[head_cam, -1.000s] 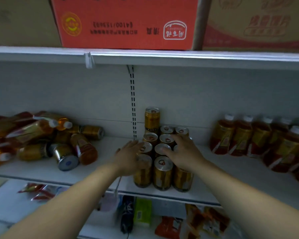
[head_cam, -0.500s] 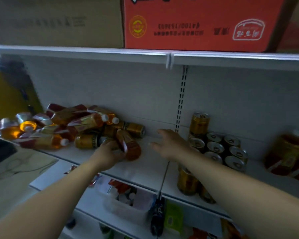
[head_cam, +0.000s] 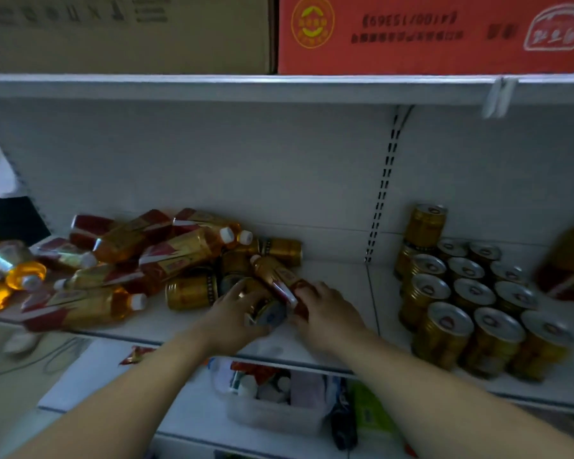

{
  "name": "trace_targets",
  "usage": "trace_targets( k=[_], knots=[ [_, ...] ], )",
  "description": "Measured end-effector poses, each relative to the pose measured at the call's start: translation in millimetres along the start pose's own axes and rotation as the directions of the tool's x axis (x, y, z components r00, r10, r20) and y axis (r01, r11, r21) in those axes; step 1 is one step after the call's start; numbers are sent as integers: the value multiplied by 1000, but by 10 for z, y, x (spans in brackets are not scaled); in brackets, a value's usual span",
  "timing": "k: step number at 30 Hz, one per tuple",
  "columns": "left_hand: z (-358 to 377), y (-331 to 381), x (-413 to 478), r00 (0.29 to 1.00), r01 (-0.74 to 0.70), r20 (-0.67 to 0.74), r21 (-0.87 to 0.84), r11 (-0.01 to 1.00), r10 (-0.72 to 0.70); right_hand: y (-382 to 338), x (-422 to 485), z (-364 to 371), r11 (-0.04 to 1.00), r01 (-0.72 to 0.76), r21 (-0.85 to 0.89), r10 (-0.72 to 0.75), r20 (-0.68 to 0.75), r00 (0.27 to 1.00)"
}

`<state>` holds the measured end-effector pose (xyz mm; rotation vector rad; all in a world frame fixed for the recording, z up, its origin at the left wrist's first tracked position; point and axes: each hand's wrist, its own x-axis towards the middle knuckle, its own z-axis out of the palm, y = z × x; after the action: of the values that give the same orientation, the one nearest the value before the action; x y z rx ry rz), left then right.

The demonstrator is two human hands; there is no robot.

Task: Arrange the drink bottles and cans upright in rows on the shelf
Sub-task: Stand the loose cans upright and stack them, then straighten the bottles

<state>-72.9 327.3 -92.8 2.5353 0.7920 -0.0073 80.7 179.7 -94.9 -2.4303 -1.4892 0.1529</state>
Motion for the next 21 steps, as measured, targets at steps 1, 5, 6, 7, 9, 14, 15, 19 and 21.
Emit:
trace_targets(
  k=[1, 5, 6, 7, 9, 14, 15, 19, 21],
  knots=[
    [15, 2, 16, 998, -2, -56, -97, 995, -3, -11, -21, -5, 999, -16, -30, 15, -19, 1000],
    [93, 72, 69, 947, 153, -228, -302, 941, -228, -57, -22, 6, 996, -74, -56, 71, -48, 996],
    [103, 87, 95, 926, 209, -235, -326, 922, -294, -78, 4, 2, 996, -88, 1, 87, -41, 995],
    [108, 99, 118, 913, 245, -226, -358, 901, -338, -99, 31, -4, 994, -96, 58, 98, -38, 994],
    [102, 116, 152, 909, 271, -180, -427, 863, -375, -129, 72, -29, 991, -100, 89, 104, -51, 993],
    [15, 76, 163, 911, 358, -13, -471, 806, -412, -13, 103, -119, 970, -202, -135, 200, -24, 979],
    [-5, 104, 151, 902, 395, 34, -469, 790, -431, 7, 122, -123, 958, -227, -177, 230, -5, 973],
    [19, 265, 140, 949, 296, 85, -573, 764, -304, 51, 219, -53, 970, -240, -33, 242, 167, 956],
    [34, 324, 99, 959, 275, 97, -558, 783, -267, 81, 219, -49, 944, -315, 97, 292, 195, 936]
  ],
)
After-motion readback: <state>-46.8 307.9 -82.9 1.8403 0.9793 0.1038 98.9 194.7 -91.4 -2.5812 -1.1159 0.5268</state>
